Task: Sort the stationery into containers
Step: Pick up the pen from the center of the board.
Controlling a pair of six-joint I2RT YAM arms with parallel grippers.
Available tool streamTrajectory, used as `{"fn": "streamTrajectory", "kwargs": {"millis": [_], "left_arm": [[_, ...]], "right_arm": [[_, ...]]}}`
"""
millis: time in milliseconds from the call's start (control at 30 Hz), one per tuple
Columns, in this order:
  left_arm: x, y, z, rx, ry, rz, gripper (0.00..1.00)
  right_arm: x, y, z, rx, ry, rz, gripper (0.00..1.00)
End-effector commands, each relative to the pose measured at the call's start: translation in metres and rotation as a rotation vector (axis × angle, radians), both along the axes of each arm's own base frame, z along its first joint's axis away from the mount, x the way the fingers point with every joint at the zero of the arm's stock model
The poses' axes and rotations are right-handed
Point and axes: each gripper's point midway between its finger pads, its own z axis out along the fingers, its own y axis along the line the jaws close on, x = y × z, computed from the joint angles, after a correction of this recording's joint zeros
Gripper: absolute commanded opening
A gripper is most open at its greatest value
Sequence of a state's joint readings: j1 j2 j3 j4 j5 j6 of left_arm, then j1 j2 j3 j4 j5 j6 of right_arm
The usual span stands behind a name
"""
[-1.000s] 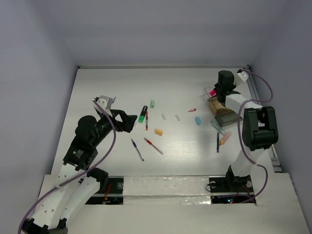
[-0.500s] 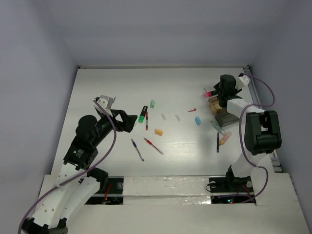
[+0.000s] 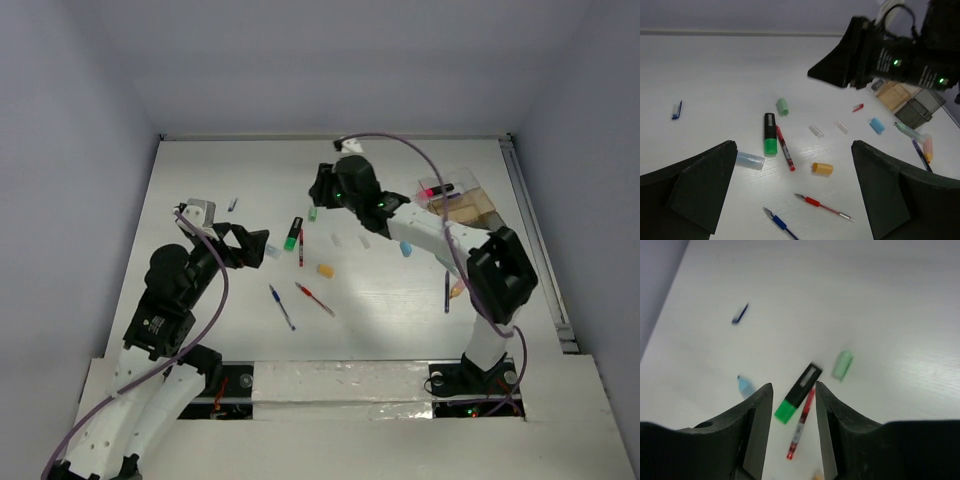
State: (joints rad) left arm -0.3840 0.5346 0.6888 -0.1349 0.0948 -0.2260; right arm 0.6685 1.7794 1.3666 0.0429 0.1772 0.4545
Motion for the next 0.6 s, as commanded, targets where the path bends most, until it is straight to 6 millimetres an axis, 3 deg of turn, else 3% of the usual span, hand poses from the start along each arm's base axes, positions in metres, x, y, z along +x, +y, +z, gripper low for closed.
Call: {"fn": "streamTrajectory", "kwargs": {"millis": [0,33,100,167,200,267,433,467,567], "left_arm": [[0.000,0.013,0.037,-0.034,-0.099,0.063,0.99],[0.000,0.013,0.037,-0.035,-0.101,0.060,0.99],[-0.001,0.012,0.037,-0.037,-0.100,0.055,0.99],[-0.002,0.012,0.037,-0.037,-0.100,0.052,0.99],[-0.002,0.011,0.037,-0.038,-0.101,0.049,0.99],[-0.003,0.009,0.038,-0.043,-0.104,0.036,0.99],[-0.005,0.007,0.039,-0.049,-0.106,0.023,0.99],[-0.005,0.007,0.039,-0.050,-0.108,0.023,0.99],[-0.007,0.005,0.040,-0.052,-0.112,0.013,0.99]], "right_arm": [[-0.018,0.028,-0.024,-0.108,0.085,0.109,0.45],[-0.021,0.040,-0.041,-0.142,0.110,0.121,0.44],[-0.016,0.050,-0.040,-0.168,0.127,0.128,0.44],[-0.020,0.059,-0.065,-0.225,0.170,0.133,0.45],[-0.014,0.062,-0.060,-0.225,0.166,0.126,0.45],[-0.013,0.066,-0.077,-0.260,0.188,0.119,0.50],[-0.014,0.085,-0.095,-0.266,0.234,0.153,0.53],[-0.019,0.089,-0.108,-0.288,0.259,0.164,0.53],[-0.019,0.098,-0.114,-0.290,0.270,0.168,0.54]]}}
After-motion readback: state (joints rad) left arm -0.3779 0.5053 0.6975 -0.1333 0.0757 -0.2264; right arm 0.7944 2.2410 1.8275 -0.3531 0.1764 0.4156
